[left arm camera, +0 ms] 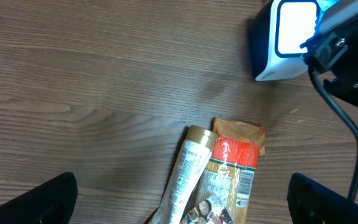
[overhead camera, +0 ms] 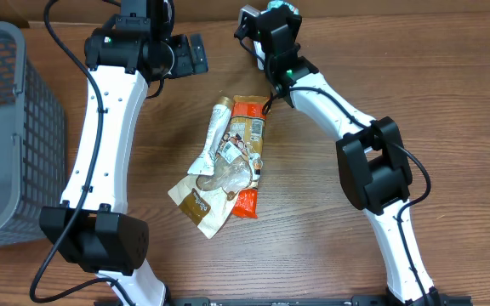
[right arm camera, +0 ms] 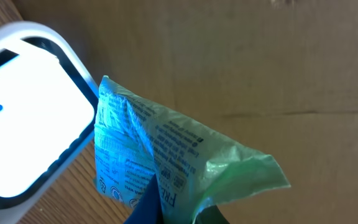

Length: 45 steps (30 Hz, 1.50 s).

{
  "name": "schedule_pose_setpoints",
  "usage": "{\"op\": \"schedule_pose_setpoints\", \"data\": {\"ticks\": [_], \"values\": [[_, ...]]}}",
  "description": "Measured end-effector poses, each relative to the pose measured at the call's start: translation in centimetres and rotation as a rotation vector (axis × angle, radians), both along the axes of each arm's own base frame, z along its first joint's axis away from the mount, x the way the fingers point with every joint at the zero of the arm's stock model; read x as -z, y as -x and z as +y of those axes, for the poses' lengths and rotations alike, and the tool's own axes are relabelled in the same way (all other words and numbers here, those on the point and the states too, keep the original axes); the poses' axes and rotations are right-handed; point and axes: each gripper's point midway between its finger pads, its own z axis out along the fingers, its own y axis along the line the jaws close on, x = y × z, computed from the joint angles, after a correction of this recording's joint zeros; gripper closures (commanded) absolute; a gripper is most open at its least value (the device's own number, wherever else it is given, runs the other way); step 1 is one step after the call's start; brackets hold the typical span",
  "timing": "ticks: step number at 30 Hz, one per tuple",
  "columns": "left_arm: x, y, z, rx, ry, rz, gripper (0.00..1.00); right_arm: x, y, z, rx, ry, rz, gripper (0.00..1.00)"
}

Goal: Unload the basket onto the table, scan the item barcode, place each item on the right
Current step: 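Move the green packet to the table's right side and release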

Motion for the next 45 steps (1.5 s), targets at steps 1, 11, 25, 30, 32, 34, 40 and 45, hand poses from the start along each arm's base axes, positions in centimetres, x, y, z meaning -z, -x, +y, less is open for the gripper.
{"op": "schedule_pose_setpoints", "data": {"ticks": [1,11,25,30,32,34,40,45], "values": [[0.0,0.0,0.0,0.0,0.0,0.0,0.0,0.0,0.1,0.3,-0.003,-0.001,0.0,0.96],[0.0,0.0,0.0,0.0,0.0,0.0,0.0,-0.4,2.5,0.8,0.018,-0.072,0.101,0.96],[0.0,0.0,0.0,0.0,0.0,0.0,0.0,-15.3,22.5,-7.4,0.146,-0.746,0.569,0.96],[0.0,0.0,0.0,0.0,0.0,0.0,0.0,-11.8,24.1,-12.4,0.312,-1.078,0.828,0.96],[0.0,0.0,0.0,0.0,0.0,0.0,0.0,-9.7,23.6,-14.7,0.376,-1.196,0.879,0.96],[0.0,0.0,0.0,0.0,0.0,0.0,0.0,-7.2,23.1,-17.1,0.45,-1.296,0.901,0.96],[0.0,0.0,0.0,0.0,0.0,0.0,0.0,1.5,23.8,-25.0,0.694,-1.514,0.891,0.96],[0.0,0.0,0.0,0.0,0.0,0.0,0.0,7.4,26.2,-28.7,0.8,-1.582,0.871,0.9]]}}
